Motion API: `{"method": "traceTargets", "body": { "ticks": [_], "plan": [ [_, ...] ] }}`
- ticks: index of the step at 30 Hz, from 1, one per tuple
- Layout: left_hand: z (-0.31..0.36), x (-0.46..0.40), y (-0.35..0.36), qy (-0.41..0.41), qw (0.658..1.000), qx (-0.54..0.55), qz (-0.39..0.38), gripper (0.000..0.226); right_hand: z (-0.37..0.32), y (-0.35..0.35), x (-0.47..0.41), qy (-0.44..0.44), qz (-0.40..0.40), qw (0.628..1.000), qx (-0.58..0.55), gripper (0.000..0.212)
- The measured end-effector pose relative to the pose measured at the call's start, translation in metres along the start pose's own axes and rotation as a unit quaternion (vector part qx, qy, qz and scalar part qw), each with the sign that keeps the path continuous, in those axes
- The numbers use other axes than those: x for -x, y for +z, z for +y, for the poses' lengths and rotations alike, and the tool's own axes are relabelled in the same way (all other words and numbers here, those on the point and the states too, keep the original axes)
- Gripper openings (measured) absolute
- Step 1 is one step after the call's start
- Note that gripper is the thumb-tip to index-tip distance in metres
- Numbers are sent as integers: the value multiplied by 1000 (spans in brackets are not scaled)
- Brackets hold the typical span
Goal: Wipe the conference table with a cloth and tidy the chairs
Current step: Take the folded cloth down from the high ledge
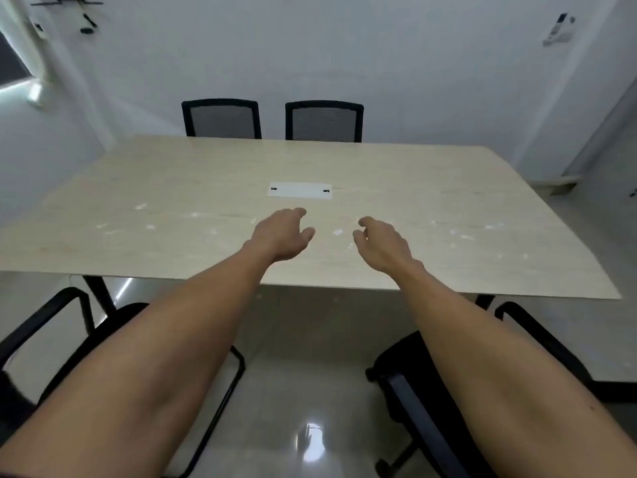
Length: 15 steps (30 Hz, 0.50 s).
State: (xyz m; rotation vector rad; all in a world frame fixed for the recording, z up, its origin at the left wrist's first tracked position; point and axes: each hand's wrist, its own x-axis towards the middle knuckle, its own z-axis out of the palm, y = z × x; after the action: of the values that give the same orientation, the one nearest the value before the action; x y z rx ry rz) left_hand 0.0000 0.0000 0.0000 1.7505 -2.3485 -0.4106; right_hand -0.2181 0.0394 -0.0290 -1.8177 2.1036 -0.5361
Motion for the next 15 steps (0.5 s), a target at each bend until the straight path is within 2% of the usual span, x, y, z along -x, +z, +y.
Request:
{"method": "traceTargets", "body": {
  "ticks": [6,15],
  "plan": [
    [14,7,19,32,999,-1,-39,60,19,8,31,49,-4,999,-15,48],
    [53,8,53,160,982,5,-102,61,52,8,98,183,32,982,-27,49]
  ]
}}
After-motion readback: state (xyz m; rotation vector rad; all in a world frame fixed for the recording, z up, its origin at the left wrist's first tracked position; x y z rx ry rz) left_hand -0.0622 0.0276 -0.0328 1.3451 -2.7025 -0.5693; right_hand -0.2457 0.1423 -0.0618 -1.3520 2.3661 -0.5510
